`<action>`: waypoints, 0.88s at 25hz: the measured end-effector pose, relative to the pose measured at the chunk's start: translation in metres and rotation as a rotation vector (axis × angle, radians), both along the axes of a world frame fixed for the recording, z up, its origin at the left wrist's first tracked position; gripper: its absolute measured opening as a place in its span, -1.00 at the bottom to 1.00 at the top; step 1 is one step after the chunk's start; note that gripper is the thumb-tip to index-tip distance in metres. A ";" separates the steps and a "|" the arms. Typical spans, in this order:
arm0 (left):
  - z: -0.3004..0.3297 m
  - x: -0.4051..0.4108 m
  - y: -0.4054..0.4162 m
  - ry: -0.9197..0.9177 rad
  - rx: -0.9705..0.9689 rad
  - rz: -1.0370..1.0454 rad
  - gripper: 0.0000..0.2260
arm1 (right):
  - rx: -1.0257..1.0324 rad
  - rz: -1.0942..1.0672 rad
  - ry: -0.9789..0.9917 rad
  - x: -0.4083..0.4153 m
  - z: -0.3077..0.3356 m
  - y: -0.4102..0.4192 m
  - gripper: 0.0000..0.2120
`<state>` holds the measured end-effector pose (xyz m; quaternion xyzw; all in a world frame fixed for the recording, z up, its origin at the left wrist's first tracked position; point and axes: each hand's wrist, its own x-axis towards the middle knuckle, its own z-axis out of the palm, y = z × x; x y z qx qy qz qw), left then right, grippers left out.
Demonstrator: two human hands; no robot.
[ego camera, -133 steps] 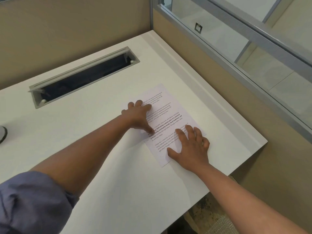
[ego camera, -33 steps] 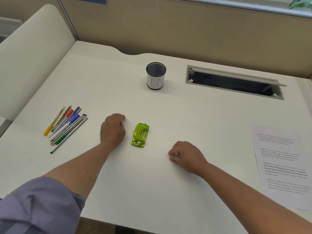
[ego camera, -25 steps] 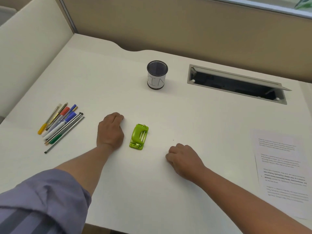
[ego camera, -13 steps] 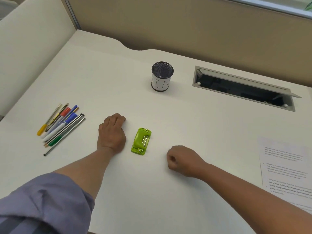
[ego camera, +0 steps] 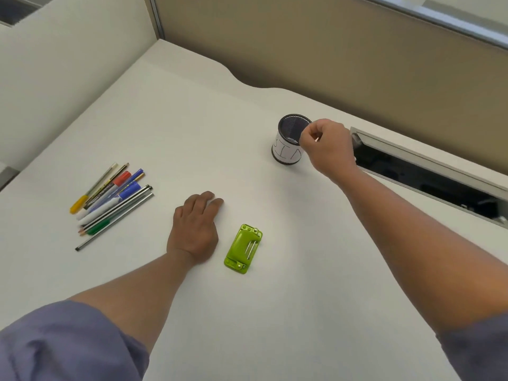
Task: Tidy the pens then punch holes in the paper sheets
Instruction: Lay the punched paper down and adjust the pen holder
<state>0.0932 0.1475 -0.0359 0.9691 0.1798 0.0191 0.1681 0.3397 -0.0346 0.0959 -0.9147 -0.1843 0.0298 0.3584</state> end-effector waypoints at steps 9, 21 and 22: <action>0.000 0.001 0.002 0.021 -0.003 -0.003 -0.48 | -0.318 0.029 -0.045 0.049 -0.019 0.014 -0.89; 0.000 0.002 0.003 0.036 0.013 -0.008 -0.47 | 0.087 -0.075 0.045 0.024 -0.017 0.006 -0.79; 0.000 0.002 0.003 0.036 0.015 -0.011 -0.47 | 0.111 -0.068 0.052 0.016 -0.016 0.003 -0.78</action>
